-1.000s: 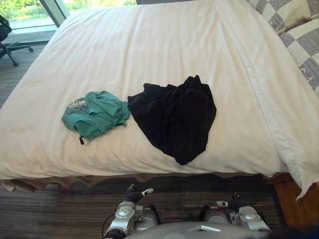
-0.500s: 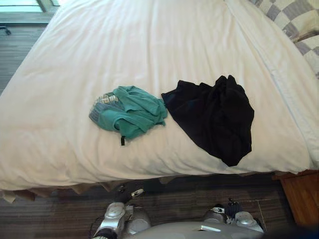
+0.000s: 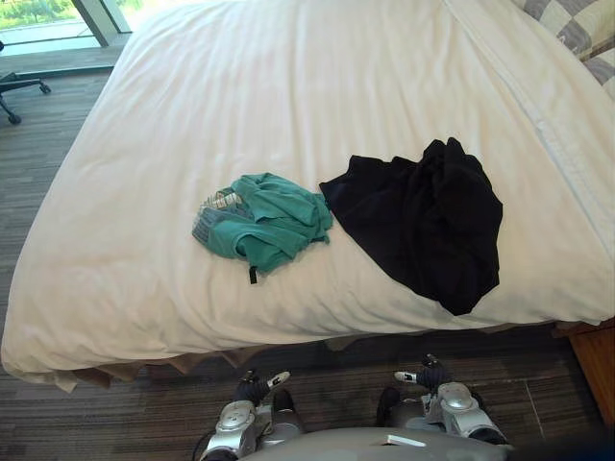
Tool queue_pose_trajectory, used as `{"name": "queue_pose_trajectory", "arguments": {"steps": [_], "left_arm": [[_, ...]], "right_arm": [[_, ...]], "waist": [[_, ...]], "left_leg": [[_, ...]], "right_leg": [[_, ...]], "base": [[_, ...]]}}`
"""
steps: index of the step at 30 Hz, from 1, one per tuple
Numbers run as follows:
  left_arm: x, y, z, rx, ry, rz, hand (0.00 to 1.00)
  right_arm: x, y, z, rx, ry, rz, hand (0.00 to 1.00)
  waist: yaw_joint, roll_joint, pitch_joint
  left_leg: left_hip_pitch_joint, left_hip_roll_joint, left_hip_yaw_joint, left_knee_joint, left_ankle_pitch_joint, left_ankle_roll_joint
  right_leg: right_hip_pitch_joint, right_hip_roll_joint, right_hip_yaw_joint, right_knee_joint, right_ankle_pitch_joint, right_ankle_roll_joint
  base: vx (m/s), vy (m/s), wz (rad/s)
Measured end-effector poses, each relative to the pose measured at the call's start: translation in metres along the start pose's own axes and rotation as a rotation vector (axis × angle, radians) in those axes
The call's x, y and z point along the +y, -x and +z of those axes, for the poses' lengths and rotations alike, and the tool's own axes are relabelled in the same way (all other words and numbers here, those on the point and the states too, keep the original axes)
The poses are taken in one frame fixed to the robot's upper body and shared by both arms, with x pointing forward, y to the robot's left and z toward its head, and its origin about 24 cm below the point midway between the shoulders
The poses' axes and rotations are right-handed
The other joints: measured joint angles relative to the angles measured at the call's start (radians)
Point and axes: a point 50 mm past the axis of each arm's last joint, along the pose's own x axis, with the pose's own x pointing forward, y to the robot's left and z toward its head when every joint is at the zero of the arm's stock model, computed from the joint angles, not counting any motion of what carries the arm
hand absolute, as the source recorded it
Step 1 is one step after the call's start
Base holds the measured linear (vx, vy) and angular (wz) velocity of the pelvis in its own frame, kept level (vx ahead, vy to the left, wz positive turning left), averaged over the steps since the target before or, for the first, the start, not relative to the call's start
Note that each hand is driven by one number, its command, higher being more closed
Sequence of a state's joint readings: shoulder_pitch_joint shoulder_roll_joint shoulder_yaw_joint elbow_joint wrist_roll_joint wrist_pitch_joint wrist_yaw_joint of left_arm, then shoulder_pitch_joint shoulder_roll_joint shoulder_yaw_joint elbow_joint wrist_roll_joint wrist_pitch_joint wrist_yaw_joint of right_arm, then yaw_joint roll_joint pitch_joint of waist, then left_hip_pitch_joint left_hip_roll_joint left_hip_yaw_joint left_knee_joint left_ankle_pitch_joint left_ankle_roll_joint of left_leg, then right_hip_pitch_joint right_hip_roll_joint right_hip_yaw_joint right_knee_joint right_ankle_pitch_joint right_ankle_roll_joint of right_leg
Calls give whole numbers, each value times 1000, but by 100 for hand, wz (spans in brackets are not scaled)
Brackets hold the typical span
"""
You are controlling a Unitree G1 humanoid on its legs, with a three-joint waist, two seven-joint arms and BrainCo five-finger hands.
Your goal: Tidy the bed and pick cloth on bed and put in laundry
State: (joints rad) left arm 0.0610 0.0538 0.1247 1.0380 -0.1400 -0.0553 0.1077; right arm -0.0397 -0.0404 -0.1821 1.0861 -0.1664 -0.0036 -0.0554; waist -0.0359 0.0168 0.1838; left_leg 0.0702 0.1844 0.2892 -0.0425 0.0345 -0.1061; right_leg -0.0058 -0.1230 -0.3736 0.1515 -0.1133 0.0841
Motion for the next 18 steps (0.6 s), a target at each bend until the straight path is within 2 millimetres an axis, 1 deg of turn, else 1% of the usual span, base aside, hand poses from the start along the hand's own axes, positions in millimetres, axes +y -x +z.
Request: {"name": "queue_pose_trajectory", "arguments": {"steps": [3, 6, 7, 8, 9, 10, 11, 12, 13, 14, 15, 16, 17, 18], "left_arm": [[13, 2, -9, 32, 114, 59, 0], [37, 6, -23, 73, 296, 170, 0], [47, 8, -31, 96, 374, 218, 0], [59, 13, -42, 121, 473, 280, 0], [65, 15, -47, 134, 513, 312, 0], [78, 20, -56, 151, 630, 385, 0], [88, 24, -61, 150, 716, 438, 0], [102, 29, -67, 138, 846, 511, 0], [109, 32, -70, 126, 931, 554, 0], [124, 38, -73, 103, 1058, 632, 0], [135, 41, -73, 77, 1125, 678, 0], [147, 44, -69, 39, 1180, 720, 0], [153, 45, -65, 17, 1192, 734, 0], [165, 47, -57, -30, 1196, 766, 0]], "right_arm": [[-5, 1, -10, 49, -134, -49, 0], [-12, 4, -25, 100, -332, -108, 0], [-19, 7, -34, 121, -413, -149, 0], [-27, 10, -45, 152, -503, -198, 0], [-31, 12, -53, 170, -538, -223, 0], [-40, 19, -69, 208, -638, -286, 0], [-47, 24, -81, 235, -707, -334, 0], [-56, 30, -95, 262, -791, -399, 0], [-61, 34, -100, 269, -835, -432, 0], [-71, 37, -105, 268, -903, -489, 0], [-80, 40, -107, 261, -943, -533, 0], [-94, 43, -106, 231, -989, -596, 0], [-100, 45, -103, 206, -995, -623, 0], [-114, 46, -95, 151, -992, -671, 0]], "waist": [[2, -12, -8], [1, -21, -14], [4, -21, -14], [8, -11, -18], [12, -7, -23], [20, -4, -33], [27, 5, -34], [25, 15, -38], [25, 21, -43], [23, 30, -51], [22, 37, -62], [21, 45, -76], [20, 48, -83], [15, 45, -93]], "left_leg": [[13, -12, 2, -18, 0, 1], [16, -21, 3, -28, 0, 1], [17, -24, 1, -30, 0, 1], [19, -26, 1, -36, 0, 1], [20, -26, 1, -43, 1, 2], [24, -27, -2, -49, 2, 3], [31, -28, -5, -54, 2, 3], [33, -29, -9, -54, -1, 6], [34, -29, -9, -54, -4, 9], [33, -29, -8, -55, -7, 11], [33, -29, -8, -55, -11, 11], [33, -29, -8, -55, -14, 10], [32, -29, -8, -55, -15, 9], [31, -29, -8, -55, -16, 9]], "right_leg": [[23, 0, 3, -42, 27, 7], [38, -2, 4, -84, 52, 11], [48, -2, -1, -100, 59, 14], [53, -2, -6, -109, 61, 15], [54, -2, -8, -112, 61, 15], [61, -2, -15, -116, 61, 15], [69, -2, -20, -119, 61, 16], [77, -3, -25, -121, 59, 18], [78, -2, -26, -122, 58, 20], [83, -2, -26, -125, 57, 22], [84, -2, -26, -126, 56, 23], [84, -2, -26, -129, 56, 23], [84, -2, -26, -129, 55, 24], [84, -1, -26, -130, 55, 24]], "base": [[39, 64, -3], [27, 48, -1], [29, 35, 7], [30, 22, 10], [39, 16, 11], [50, 10, 12], [52, 12, 16], [36, 11, 11], [23, 13, 6], [0, 0, 0], [0, 0, 0], [0, 0, 0], [53, 9, -1], [46, 5, 0]]}}
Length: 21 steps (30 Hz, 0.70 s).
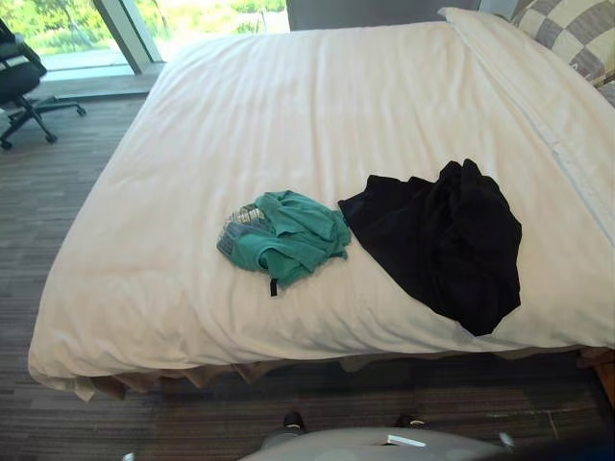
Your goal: Tidy the bed and pick cloth on bed and put in laundry
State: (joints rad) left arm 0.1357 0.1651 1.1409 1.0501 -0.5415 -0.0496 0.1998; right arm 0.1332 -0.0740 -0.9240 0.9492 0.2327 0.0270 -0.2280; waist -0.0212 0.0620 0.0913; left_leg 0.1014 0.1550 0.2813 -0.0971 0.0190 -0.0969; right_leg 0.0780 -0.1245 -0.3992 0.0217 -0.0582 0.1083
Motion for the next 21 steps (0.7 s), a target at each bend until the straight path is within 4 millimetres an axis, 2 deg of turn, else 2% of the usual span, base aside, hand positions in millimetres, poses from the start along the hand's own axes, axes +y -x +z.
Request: {"name": "queue_pose_trajectory", "arguments": {"steps": [2, 4, 5, 7, 8, 11, 15, 17, 21], "left_arm": [[-16, 1, 25, -103, 8, -43, 0], [-54, 14, 66, -308, -79, -167, 0], [-64, 19, 78, -369, -97, -199, 0], [-100, 46, 117, -584, -141, -311, 0], [-116, 62, 134, -695, -155, -361, 0], [-144, 92, 161, -882, -172, -413, 0], [-172, 118, 177, -997, -175, -479, 0], [-188, 134, 182, -1058, -206, -541, 0], [-207, 158, 181, -1173, -314, -655, 0]], "right_arm": [[1, 1, 29, -121, -13, -24, 0], [6, 9, 74, -311, -20, -41, 0], [7, 12, 83, -356, -21, -45, 0], [10, 22, 111, -484, -22, -62, 0], [11, 26, 123, -537, -15, -70, 0], [20, 36, 146, -641, -7, -70, 0], [35, 48, 171, -758, 91, -32, 0], [47, 63, 187, -873, 154, 2, 0], [65, 77, 193, -964, 235, 68, 0]], "waist": [[-4, 4, -18], [3, -6, -29], [4, -10, -34], [9, -17, -46], [12, -30, -54], [12, -33, -53], [11, -21, -44], [11, -7, -31], [9, -10, -27]], "left_leg": [[0, 0, -1, 0, 0, 0], [-1, 0, -3, 0, 0, 0], [-3, 0, -3, 0, 0, 0], [-8, 1, -11, 1, -2, -3], [-12, 0, -14, 2, -2, -3], [-8, -1, -15, 13, -2, -3], [-1, 1, -13, 17, -6, 1], [-2, 3, 3, 33, -20, 2], [-6, 6, 13, 37, -21, 2]], "right_leg": [[0, 0, 0, 1, -1, 1], [-2, 0, 0, 5, -4, 1], [-4, 0, 0, 7, -5, 0], [-22, -4, 3, 34, -22, 0], [-32, -6, 5, 49, -29, -3], [-36, -9, 31, 63, -33, -6], [-39, -8, 46, 71, -38, -7], [-57, -9, 74, 92, -46, -5], [-72, -8, 86, 106, -48, -6]], "base": [[25, 2, 1], [16, 1, 1], [32, -2, 1], [24, -2, 1], [50, 0, 3], [47, 3, -3], [-3, 4, -10], [-34, 14, -27], [-1, 0, -11]]}}
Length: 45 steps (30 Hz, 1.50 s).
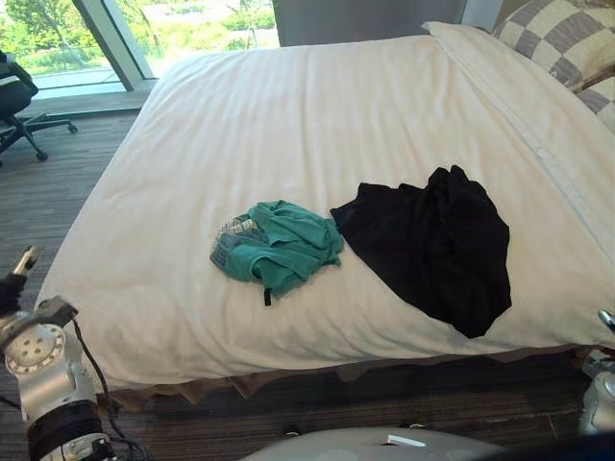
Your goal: Tidy the bed and pick cloth on bed and put in laundry
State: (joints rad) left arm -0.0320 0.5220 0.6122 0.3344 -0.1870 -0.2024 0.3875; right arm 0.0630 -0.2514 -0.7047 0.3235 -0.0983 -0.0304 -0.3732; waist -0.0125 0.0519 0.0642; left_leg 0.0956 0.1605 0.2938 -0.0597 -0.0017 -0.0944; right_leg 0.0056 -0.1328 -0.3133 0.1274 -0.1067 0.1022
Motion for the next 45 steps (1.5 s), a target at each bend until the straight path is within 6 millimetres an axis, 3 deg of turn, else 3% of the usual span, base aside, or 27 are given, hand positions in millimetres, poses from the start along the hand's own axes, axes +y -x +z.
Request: {"name": "queue_pose_trajectory", "arguments": {"steps": [5, 10, 15, 17, 23, 28, 42, 43, 45], "left_arm": [[-39, 9, 2, -27, -58, -222, 0], [-84, 20, -2, -11, -112, -438, 0], [-119, 22, 9, -77, -217, -593, 0], [-136, 20, 22, -149, -277, -655, 0], [-167, 24, 32, -196, -358, -754, 0], [-173, 21, 34, -193, -400, -754, 0], [-173, 33, -9, -57, -680, -905, 0], [-173, 33, -11, -57, -704, -914, 100], [-175, 34, -13, -64, -742, -934, 100]], "right_arm": [[38, 8, 29, -137, 49, 172, 0], [72, 23, 55, -323, 179, 371, 0], [90, 33, 83, -481, 212, 488, 0], [98, 41, 95, -548, 215, 534, 0], [115, 54, 107, -634, 233, 619, 0], [115, 56, 116, -676, 235, 625, 0], [112, 62, 113, -696, 271, 643, 0], [114, 62, 115, -702, 268, 646, 0], [116, 64, 116, -708, 266, 653, 0]], "waist": [[0, -21, 34], [-19, -27, 48], [-31, -18, 99], [-41, -18, 107], [-56, -4, 139], [-60, 6, 169], [-58, 28, 225], [-57, 28, 225], [-56, 28, 227]], "left_leg": [[1, 2, 31, 8, -2, -1], [-7, -1, 55, 10, -2, -1], [-13, -4, 78, 14, -2, 0], [-47, -3, 83, 26, -2, 0], [-65, -4, 92, 33, -2, 1], [-77, -4, 97, 44, -1, 3], [-123, -10, 95, 45, 7, 13], [-135, -11, 96, 45, 9, 16], [-151, -13, 99, 45, 12, 19]], "right_leg": [[-31, 2, 43, 22, 2, -3], [-57, 3, 70, 22, 17, -4], [-79, 4, 100, 20, 34, -6], [-110, 5, 109, 17, 49, -11], [-134, 6, 125, 13, 62, -11], [-145, 6, 135, 9, 72, -13], [-184, 1, 136, -1, 94, -12], [-194, 1, 136, -9, 101, -12], [-208, 0, 139, -15, 109, -12]], "base": [[-14, 6, -21], [-4, 9, -16], [-35, 13, -18], [-22, -3, -13], [-17, 0, -7], [-9, 2, -3], [0, 0, 0], [0, 0, 0], [2, 5, -3]]}}
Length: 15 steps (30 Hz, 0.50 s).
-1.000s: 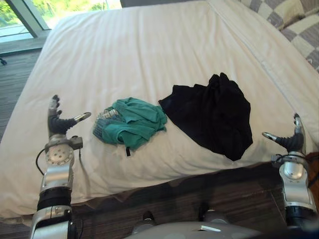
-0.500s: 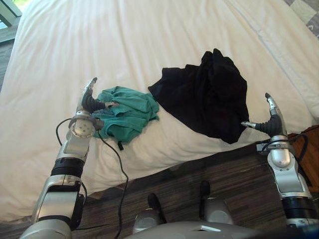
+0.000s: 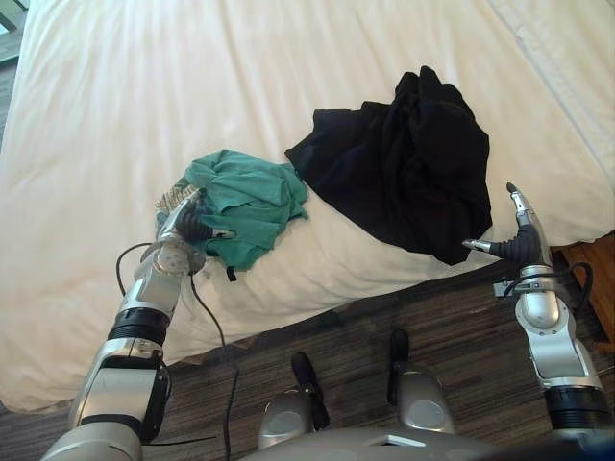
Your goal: Tidy the bed and pick cloth on bed and put in laundry
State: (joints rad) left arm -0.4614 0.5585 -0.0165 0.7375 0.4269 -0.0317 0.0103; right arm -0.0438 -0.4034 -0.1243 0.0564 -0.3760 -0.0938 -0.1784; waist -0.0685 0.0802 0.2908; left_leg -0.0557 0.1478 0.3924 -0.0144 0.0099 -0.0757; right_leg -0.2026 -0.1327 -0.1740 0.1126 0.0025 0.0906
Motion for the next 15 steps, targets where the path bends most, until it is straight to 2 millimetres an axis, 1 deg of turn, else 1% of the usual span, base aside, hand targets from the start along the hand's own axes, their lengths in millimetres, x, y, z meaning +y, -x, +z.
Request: {"name": "queue_pose_trajectory", "arguments": {"steps": [4, 6, 9, 11, 14, 15], "left_arm": [[0, -4, 2, 6, -114, 10, 100], [-1, -4, 2, 1, -168, 19, 100], [1, -3, 3, -24, -196, 30, 100], [-2, -2, 2, -35, -194, 26, 100], [-12, 9, -3, -71, -168, 0, 100], [-19, 15, -8, -84, -137, -17, 100]], "right_arm": [[12, 0, 7, -26, -6, 48, 0], [13, -4, 12, -48, -11, 50, 0], [9, -12, 21, -90, -15, 32, 0], [7, -18, 28, -117, -14, 20, 0], [0, -29, 40, -190, 30, 26, 0], [-5, -34, 44, -212, 49, 19, 0]], "waist": [[5, 4, 22], [3, 6, 30], [6, 9, 32], [6, 9, 34], [5, 10, 34], [7, 10, 33]], "left_leg": [[-1, -4, 8, 0, 1, 1], [-3, -5, 11, 0, 0, 1], [-22, -6, 11, 0, 0, 1], [-26, -8, 11, 0, 1, 2], [-31, -12, 10, 1, 1, 2], [-33, -12, 8, 1, 1, 2]], "right_leg": [[0, -1, 8, -12, 10, 2], [-2, -2, 11, -14, 12, 3], [-15, 0, 13, -36, 30, 5], [-17, -2, 14, -39, 33, 6], [-16, -7, 13, -47, 38, 13], [-14, -7, 10, -54, 41, 14]], "base": [[1, 8, -5], [-4, 10, -3], [10, 1, -1], [18, 0, -1], [13, 3, 2], [28, 3, 6]]}}
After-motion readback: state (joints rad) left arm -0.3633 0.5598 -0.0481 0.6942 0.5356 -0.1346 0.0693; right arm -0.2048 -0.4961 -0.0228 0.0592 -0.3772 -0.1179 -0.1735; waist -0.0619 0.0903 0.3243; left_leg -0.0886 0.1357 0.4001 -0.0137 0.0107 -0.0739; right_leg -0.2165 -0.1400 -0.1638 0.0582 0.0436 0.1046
